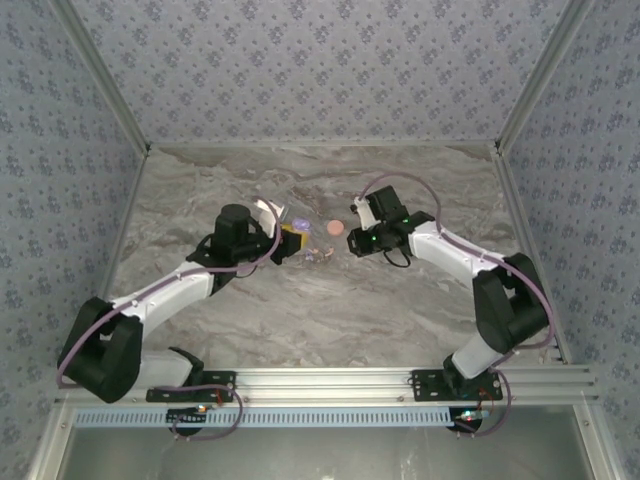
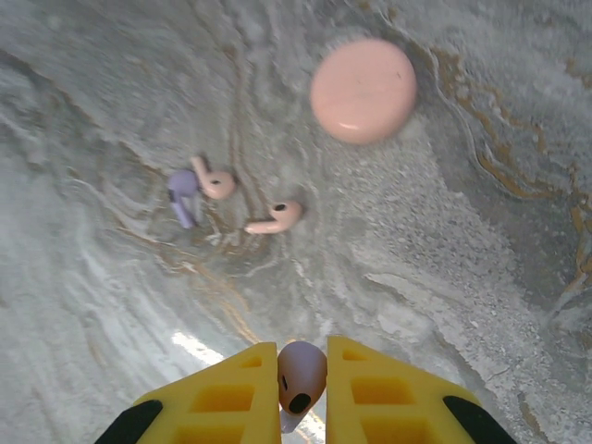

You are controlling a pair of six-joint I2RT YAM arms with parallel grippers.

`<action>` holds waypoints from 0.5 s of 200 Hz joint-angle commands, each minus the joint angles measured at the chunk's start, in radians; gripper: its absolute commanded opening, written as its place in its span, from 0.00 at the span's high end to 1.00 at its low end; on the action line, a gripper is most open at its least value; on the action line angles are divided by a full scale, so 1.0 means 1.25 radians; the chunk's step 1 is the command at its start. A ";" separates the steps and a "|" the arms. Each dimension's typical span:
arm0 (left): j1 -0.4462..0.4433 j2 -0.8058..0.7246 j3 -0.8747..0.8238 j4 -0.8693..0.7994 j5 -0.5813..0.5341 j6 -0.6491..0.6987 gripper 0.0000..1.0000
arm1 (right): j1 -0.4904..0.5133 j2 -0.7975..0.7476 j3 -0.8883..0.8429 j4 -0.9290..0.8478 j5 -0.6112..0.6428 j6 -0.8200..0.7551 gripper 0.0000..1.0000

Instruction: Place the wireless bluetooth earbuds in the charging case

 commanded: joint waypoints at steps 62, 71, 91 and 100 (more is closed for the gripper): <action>-0.027 0.094 -0.012 0.173 0.013 -0.078 0.99 | 0.011 -0.178 -0.014 0.103 -0.084 0.012 0.82; -0.033 0.098 -0.022 0.215 0.030 -0.075 0.99 | 0.017 -0.190 -0.013 0.113 -0.086 0.009 0.81; -0.041 0.109 -0.047 0.306 0.054 -0.083 0.97 | 0.034 -0.203 -0.001 0.126 -0.078 0.002 0.81; -0.041 0.115 -0.053 0.339 0.063 -0.087 0.97 | 0.042 -0.208 0.004 0.130 -0.072 -0.001 0.81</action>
